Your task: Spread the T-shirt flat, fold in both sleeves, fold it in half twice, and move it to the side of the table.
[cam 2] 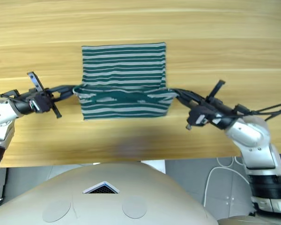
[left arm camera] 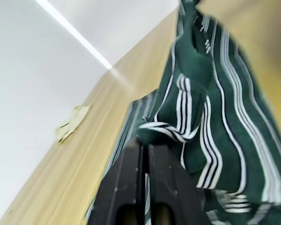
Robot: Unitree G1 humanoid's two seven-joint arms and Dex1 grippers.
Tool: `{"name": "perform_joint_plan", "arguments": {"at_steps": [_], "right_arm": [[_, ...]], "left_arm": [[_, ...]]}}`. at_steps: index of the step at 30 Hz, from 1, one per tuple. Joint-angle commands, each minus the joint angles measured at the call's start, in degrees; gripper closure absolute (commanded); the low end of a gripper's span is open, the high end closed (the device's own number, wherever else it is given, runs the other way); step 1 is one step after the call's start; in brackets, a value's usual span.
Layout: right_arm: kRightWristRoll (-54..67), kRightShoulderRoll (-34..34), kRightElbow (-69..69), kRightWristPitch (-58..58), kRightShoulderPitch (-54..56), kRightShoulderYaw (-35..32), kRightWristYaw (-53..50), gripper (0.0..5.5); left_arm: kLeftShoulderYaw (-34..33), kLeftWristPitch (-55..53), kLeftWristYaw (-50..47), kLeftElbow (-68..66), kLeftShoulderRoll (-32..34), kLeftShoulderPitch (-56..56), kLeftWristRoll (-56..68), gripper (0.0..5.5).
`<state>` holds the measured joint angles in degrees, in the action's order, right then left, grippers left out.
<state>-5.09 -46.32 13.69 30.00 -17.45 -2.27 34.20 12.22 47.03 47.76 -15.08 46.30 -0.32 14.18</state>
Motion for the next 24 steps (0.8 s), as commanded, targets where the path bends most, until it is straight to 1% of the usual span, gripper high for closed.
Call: {"name": "perform_joint_plan", "arguments": {"at_steps": [1, 4, 8, 11, 16, 24], "right_arm": [[-8.25, 4.72, -6.39, -4.89, 9.75, 3.34, -4.49, 5.5], [-15.34, 7.44, -12.62, -7.23, 16.96, 6.52, -8.04, 5.5], [-20.08, 9.77, -19.1, -8.38, 23.17, 9.07, -11.82, 5.5], [-21.37, 11.28, -23.24, -8.76, 26.92, 10.13, -14.19, 5.5], [-22.63, 13.5, -29.71, -9.06, 32.54, 11.69, -17.44, 5.5], [-23.84, 16.72, -38.31, -8.6, 38.84, 14.73, -20.9, 5.5]], "left_arm": [[-2.17, -0.94, -2.56, -7.22, -4.7, -5.98, -3.85, 5.46], [-2.42, -0.64, -5.04, -13.62, -8.11, -10.61, -8.47, 5.46], [-2.92, -0.33, -8.24, -18.9, -11.44, -15.47, -12.51, 5.46], [-3.45, -0.08, -10.98, -22.22, -13.31, -18.58, -14.74, 5.46], [-3.27, -0.27, -18.98, -29.71, -15.34, -23.76, -21.96, 5.46], [-2.14, -0.55, -26.72, -38.23, -17.0, -28.76, -29.04, 5.46]]}}
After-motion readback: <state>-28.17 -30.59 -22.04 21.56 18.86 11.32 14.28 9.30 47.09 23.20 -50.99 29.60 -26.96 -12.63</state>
